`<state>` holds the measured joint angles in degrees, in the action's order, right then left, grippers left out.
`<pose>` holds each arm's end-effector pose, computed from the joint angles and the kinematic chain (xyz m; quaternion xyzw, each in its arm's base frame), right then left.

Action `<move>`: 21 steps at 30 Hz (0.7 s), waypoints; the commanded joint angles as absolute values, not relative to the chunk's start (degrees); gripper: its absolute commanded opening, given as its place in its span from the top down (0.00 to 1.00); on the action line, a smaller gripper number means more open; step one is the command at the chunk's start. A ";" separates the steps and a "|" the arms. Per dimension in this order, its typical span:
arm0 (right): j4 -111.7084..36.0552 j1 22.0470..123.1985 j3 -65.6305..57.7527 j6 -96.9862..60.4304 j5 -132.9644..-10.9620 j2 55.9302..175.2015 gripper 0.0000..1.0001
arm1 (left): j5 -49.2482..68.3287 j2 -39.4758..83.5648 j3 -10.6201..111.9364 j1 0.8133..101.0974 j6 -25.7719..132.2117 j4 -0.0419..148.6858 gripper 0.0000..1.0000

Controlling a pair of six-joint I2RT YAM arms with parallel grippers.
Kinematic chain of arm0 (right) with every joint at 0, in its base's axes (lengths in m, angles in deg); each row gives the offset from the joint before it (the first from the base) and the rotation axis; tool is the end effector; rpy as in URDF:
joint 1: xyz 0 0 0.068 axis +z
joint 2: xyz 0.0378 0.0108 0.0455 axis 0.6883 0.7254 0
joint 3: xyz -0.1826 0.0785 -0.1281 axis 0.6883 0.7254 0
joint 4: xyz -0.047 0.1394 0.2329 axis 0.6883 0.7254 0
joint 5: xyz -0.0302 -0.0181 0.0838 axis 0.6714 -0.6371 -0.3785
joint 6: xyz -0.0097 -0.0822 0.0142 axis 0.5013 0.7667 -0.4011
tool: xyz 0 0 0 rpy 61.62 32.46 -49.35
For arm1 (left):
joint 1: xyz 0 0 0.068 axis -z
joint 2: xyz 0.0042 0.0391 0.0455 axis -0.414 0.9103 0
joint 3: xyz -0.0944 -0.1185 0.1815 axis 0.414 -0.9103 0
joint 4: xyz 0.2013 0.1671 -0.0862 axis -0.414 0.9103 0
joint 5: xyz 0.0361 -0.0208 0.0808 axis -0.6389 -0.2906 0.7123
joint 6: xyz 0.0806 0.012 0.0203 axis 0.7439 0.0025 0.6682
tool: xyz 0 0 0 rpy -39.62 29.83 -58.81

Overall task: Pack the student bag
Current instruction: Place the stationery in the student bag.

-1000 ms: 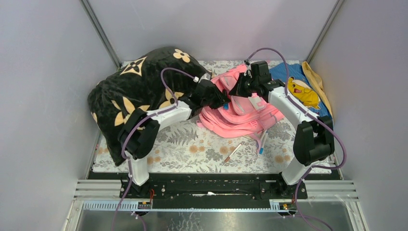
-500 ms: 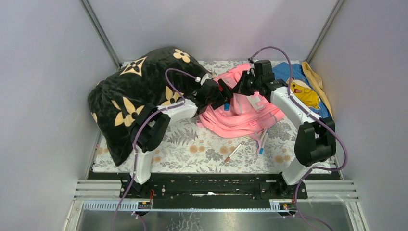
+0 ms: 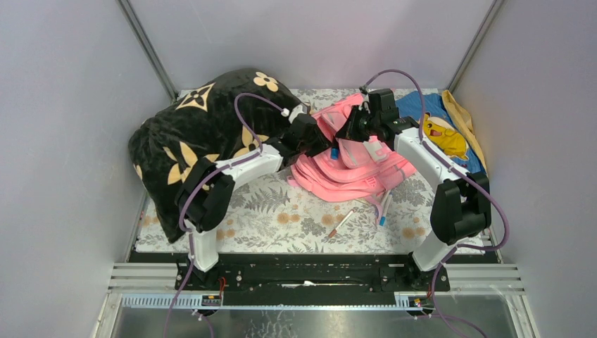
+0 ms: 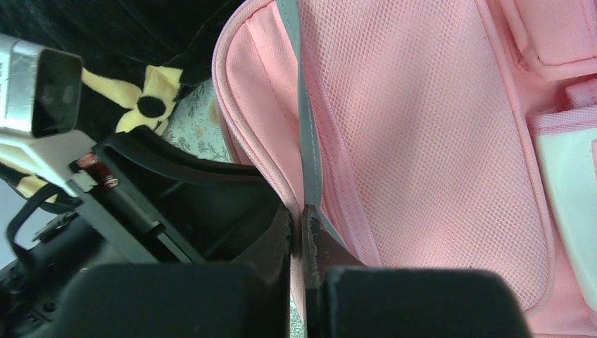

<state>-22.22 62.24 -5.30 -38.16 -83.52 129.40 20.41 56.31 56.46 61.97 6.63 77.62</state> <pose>0.3936 0.1591 0.2355 -0.0175 0.8744 0.3143 0.3692 0.3769 -0.2851 0.1609 -0.1682 0.8620 -0.3408 0.3355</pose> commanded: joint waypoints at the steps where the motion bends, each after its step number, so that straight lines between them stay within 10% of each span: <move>1: -22.69 62.90 -6.55 -40.19 -86.84 126.61 1.00 | 24.22 52.75 54.20 61.97 8.80 80.28 0.75; 5: -22.41 62.94 -7.20 -40.29 -86.99 126.68 1.00 | 24.79 51.47 53.87 61.96 9.70 82.56 1.00; 13: -18.12 64.82 -6.57 -35.86 -79.82 127.39 1.00 | 24.25 41.02 46.08 61.99 15.04 80.55 1.00; 17: -12.18 68.16 -10.63 -32.55 -73.48 128.86 0.40 | 22.62 36.96 42.91 62.13 18.47 79.70 0.93; 21: -13.39 67.82 -5.15 -33.09 -56.38 118.48 0.18 | 21.55 34.26 43.05 64.61 25.25 82.72 0.74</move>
<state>-14.85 67.88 -7.15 -34.34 -73.21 128.74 22.60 36.83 43.37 62.19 17.03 81.79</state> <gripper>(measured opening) 0.788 0.202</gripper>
